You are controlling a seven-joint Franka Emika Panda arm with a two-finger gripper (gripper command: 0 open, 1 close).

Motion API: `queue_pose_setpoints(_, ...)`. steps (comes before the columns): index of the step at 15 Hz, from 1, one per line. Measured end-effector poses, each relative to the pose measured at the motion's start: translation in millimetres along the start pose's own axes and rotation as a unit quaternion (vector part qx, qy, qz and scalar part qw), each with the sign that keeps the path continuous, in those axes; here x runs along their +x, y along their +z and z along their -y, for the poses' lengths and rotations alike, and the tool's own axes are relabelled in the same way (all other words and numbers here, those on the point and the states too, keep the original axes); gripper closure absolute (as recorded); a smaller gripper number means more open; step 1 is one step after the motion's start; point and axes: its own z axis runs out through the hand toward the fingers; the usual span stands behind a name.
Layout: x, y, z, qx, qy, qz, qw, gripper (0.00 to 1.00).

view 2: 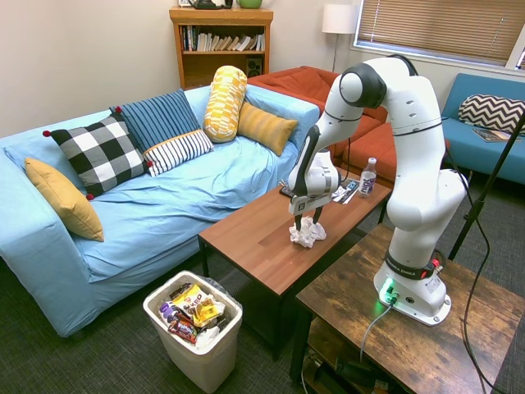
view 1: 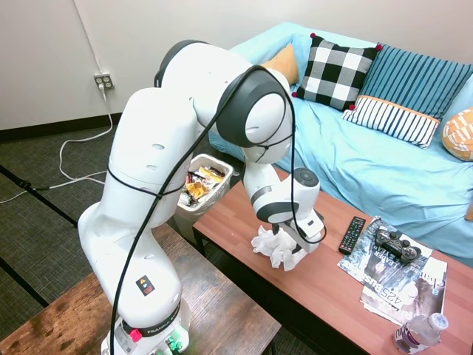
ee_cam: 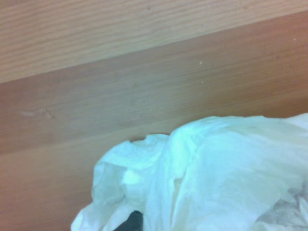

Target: Throw the tissue in the trash bin

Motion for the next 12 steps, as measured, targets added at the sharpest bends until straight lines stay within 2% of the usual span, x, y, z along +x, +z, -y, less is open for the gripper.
queue_pose_setpoints(12,-6.7,21.1,-1.9,-0.012,-0.003,0.014,0.9998,1.0)
